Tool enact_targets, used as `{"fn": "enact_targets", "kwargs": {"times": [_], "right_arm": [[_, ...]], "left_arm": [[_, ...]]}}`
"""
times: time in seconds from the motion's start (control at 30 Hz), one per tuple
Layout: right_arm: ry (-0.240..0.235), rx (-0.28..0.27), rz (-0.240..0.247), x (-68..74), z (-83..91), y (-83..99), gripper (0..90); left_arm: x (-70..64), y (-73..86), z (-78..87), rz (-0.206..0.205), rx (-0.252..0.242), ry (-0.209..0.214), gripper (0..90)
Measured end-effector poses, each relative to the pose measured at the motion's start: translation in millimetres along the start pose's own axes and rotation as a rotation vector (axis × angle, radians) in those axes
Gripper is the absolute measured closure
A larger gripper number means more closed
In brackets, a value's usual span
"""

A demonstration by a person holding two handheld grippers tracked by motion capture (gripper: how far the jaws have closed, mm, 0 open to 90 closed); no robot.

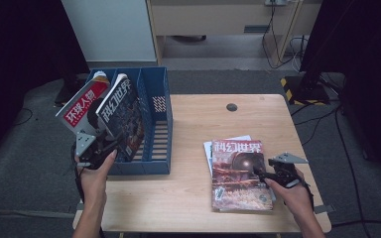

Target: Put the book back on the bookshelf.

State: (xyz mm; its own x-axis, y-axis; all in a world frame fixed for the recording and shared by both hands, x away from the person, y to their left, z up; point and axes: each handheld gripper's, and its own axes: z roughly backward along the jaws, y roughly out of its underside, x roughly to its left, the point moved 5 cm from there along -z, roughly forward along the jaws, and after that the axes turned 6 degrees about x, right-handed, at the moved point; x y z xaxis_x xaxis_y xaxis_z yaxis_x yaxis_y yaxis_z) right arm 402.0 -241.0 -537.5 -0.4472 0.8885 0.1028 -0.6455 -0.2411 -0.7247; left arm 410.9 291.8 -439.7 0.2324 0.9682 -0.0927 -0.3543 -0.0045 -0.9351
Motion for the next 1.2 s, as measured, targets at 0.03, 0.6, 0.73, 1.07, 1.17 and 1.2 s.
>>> {"fn": "enact_targets", "kwargs": {"times": [0.03,0.6,0.73,1.07,1.17,1.2], "right_arm": [[0.000,-0.003,0.003,-0.1,-0.1,-0.1,29.3],[0.012,0.007,0.021,-0.7,-1.6,1.0,34.2],[0.010,0.004,0.021,0.1,-1.5,0.4,34.5],[0.013,0.002,0.016,-1.6,-0.5,0.5,35.3],[0.015,0.001,0.020,-2.0,-0.5,0.5,35.8],[0.015,0.001,0.022,-2.1,-0.5,0.4,36.1]], "left_arm": [[-1.4,1.8,0.9,0.000,0.001,0.002,35.8],[-13.3,28.9,11.5,-0.029,0.034,0.033,34.4],[-14.9,31.8,10.9,-0.030,0.046,0.046,34.3],[-34.7,29.3,7.0,-0.066,0.062,0.084,33.9],[-44.0,28.1,5.4,-0.067,0.064,0.117,33.3],[-51.5,27.3,3.7,-0.073,0.066,0.137,33.2]]}}
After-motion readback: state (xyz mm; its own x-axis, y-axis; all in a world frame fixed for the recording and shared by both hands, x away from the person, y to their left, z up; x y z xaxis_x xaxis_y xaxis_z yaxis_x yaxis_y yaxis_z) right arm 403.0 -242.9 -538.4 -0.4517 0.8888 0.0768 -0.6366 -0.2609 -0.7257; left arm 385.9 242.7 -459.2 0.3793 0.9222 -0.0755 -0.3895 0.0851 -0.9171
